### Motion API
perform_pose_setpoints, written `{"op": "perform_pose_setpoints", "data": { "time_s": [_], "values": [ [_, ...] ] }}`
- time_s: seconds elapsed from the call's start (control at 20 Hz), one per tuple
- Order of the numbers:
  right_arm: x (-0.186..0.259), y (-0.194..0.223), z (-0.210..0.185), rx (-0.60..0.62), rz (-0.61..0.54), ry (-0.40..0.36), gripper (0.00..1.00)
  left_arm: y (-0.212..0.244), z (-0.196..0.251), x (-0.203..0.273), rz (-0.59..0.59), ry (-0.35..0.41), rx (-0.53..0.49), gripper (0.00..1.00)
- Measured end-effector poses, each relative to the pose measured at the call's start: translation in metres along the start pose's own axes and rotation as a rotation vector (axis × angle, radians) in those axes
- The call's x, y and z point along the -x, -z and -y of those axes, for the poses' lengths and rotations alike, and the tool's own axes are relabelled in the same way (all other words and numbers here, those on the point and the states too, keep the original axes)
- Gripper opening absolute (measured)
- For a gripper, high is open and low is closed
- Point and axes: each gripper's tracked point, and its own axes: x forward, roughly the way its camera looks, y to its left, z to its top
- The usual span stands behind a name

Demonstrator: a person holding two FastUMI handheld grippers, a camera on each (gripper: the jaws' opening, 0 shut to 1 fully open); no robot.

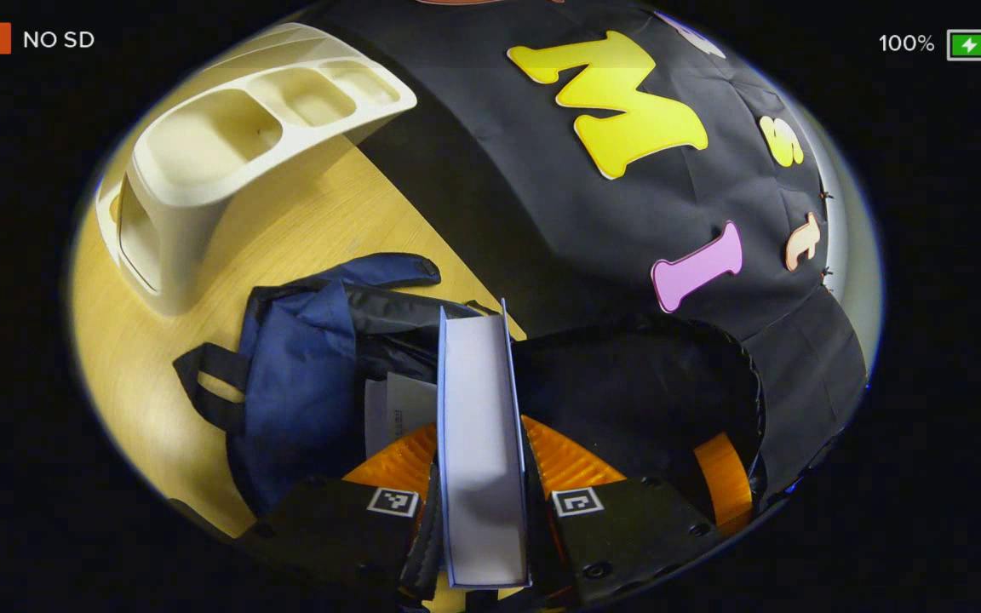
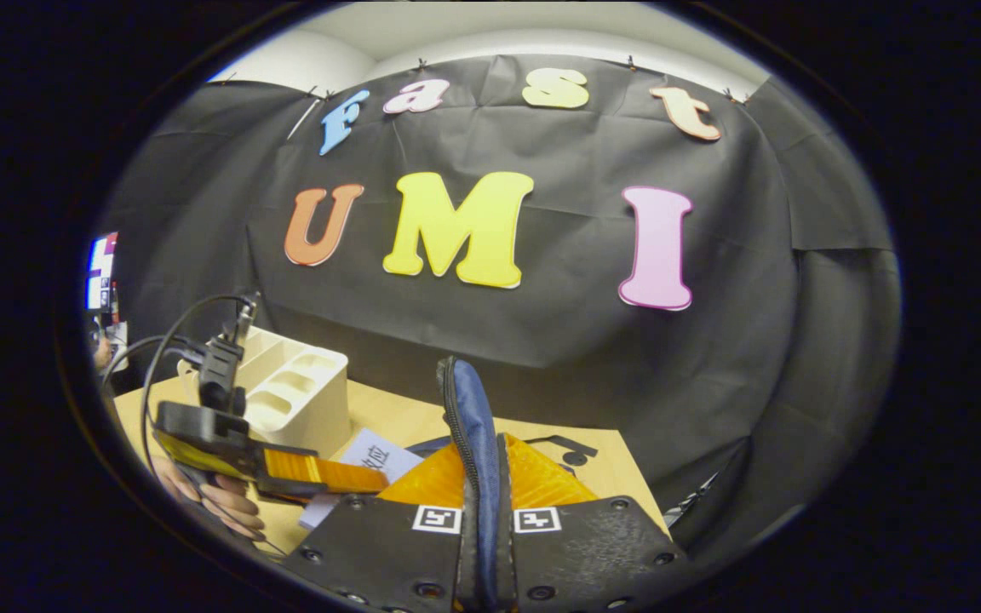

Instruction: Open the schoolbag, grab two books from the bookshelf and put them into the schoolbag.

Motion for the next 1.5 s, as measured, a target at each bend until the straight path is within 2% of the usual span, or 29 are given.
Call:
{"op": "perform_pose_setpoints", "data": {
  "time_s": [0.2,0.25,0.3,0.4,0.45,0.5,0.55,0.6,0.7,0.8,0.95,1.05,1.1,1.15,1.2,1.25,1.35,1.4,1.5],
  "values": [
    [0.002,-0.001,-0.015,0.022,0.008,-0.026,0.08,0.023,-0.003,-0.032,0.007,0.085,0.047,0.43],
    [0.002,-0.001,-0.017,0.028,0.009,-0.024,0.08,0.029,-0.002,-0.04,0.013,0.112,0.05,0.38],
    [0.003,-0.001,-0.019,0.024,0.007,-0.021,0.08,0.037,-0.003,-0.046,0.007,0.128,0.052,0.43],
    [0.001,0.002,-0.026,-0.003,-0.009,-0.033,0.04,0.042,-0.006,-0.053,0.021,0.131,0.094,0.43],
    [0.001,0.003,-0.027,-0.009,-0.014,-0.035,0.08,0.042,-0.006,-0.054,0.028,0.135,0.075,0.43],
    [0.001,0.004,-0.028,-0.011,-0.014,-0.038,0.08,0.042,-0.008,-0.053,0.027,0.135,0.064,0.39],
    [0.0,0.005,-0.027,-0.009,-0.012,-0.029,0.08,0.044,-0.008,-0.054,0.016,0.136,0.065,0.44],
    [0.0,0.007,-0.021,-0.007,-0.008,-0.007,0.07,0.046,-0.013,-0.054,-0.004,0.114,0.055,0.4],
    [-0.002,0.015,-0.011,-0.016,-0.016,0.027,0.08,0.049,-0.026,-0.052,-0.048,0.052,0.031,0.53],
    [-0.003,0.026,-0.004,-0.037,-0.044,0.042,0.08,0.05,-0.028,-0.043,-0.07,0.032,0.0,0.62],
    [-0.001,0.032,0.007,-0.039,-0.05,0.076,0.08,0.054,-0.035,-0.031,-0.107,-0.008,-0.08,0.64],
    [0.0,0.036,0.008,-0.042,-0.055,0.087,0.08,0.055,-0.041,-0.019,-0.13,-0.023,-0.096,0.68],
    [0.001,0.039,0.008,-0.044,-0.059,0.092,0.05,0.057,-0.042,-0.016,-0.141,-0.029,-0.107,0.68],
    [0.002,0.04,0.007,-0.037,-0.063,0.091,0.08,0.057,-0.042,-0.012,-0.15,-0.047,-0.124,0.68],
    [0.003,0.041,0.006,-0.03,-0.065,0.095,0.05,0.054,-0.045,-0.007,-0.149,-0.073,-0.153,0.69],
    [0.004,0.042,0.006,-0.026,-0.066,0.099,0.08,0.053,-0.055,-0.003,-0.143,-0.13,-0.192,0.69],
    [0.004,0.047,0.002,-0.018,-0.076,0.099,0.08,0.03,-0.072,0.009,-0.073,-0.253,-0.291,0.7],
    [0.004,0.048,0.002,-0.014,-0.079,0.098,0.08,0.021,-0.072,0.015,-0.045,-0.265,-0.308,0.73],
    [0.005,0.049,0.0,-0.016,-0.079,0.099,0.08,0.023,-0.061,0.024,-0.04,-0.229,-0.319,0.77]
  ]
}}
